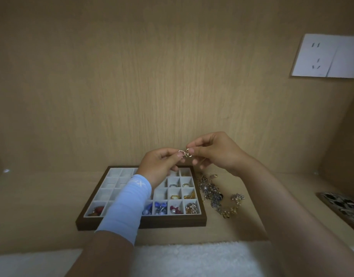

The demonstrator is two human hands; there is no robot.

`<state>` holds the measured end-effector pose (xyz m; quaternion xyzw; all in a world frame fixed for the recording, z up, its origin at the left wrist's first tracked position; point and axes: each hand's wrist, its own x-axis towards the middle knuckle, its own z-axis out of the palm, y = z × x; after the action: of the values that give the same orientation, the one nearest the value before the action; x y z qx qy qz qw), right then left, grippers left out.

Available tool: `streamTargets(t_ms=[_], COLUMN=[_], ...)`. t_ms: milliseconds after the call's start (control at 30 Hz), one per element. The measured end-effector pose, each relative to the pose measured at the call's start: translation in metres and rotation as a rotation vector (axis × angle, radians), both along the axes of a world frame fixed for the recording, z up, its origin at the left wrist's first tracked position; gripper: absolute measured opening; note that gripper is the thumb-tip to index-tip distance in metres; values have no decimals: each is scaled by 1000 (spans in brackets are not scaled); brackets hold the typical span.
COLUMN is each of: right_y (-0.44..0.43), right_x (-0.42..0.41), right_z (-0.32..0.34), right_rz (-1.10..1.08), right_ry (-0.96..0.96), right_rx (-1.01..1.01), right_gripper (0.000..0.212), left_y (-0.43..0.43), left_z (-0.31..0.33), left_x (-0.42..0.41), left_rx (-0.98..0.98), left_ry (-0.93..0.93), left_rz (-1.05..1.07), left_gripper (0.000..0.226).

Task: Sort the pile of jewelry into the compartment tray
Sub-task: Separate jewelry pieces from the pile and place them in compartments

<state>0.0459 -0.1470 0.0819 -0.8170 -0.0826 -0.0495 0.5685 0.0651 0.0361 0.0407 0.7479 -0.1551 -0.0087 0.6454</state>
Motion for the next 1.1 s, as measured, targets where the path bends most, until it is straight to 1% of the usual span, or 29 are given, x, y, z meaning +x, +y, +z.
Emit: streamTargets(t_ms=[100, 167, 267, 333, 467, 533, 633, 700, 867, 933, 1033, 1100], right_y=[5, 9, 17, 22, 29, 32, 35, 37, 37, 35, 32, 32], right_x=[3, 7, 16, 21, 22, 22, 24, 26, 25, 23, 23, 24], right_z=[-8, -14, -29, -41, -55, -59, -63, -64, -58, -56, -59, -62], right_rz=[-45, -92, -173, -217, -259, -252, -242, -222, -215, -215, -145, -102], right_ry=[4, -12, -76, -129, -174, -179, -201, -217, -260, -247, -220, -222], right_rx=[-115, -149, -200, -293, -438, -488, -524, -572, -695, -751, -855, -923], right_gripper=[9, 8, 4, 5, 5, 4, 7, 11, 25, 29, 30, 30], left_y=[4, 6, 8, 9, 10, 11, 14, 16, 15, 15, 13, 12], left_z=[-4, -9, -18, -21, -26, -27, -28, -28, -28, -28, -30, -30], left_x=[4, 6, 11, 13, 14, 14, 15, 15, 13, 13, 13, 13], left_rx=[43, 99, 292, 414, 637, 708, 767, 761, 759, 776, 858, 871], left_ry=[-23, -50, -109, -141, -213, -225, -281, -311, -312, -319, -343, -355], left_rz=[70, 97, 158, 201, 228, 252, 301, 312, 269, 248, 221, 221], left_gripper=[8, 7, 3, 2, 9, 14, 23, 25, 26, 28, 30, 30])
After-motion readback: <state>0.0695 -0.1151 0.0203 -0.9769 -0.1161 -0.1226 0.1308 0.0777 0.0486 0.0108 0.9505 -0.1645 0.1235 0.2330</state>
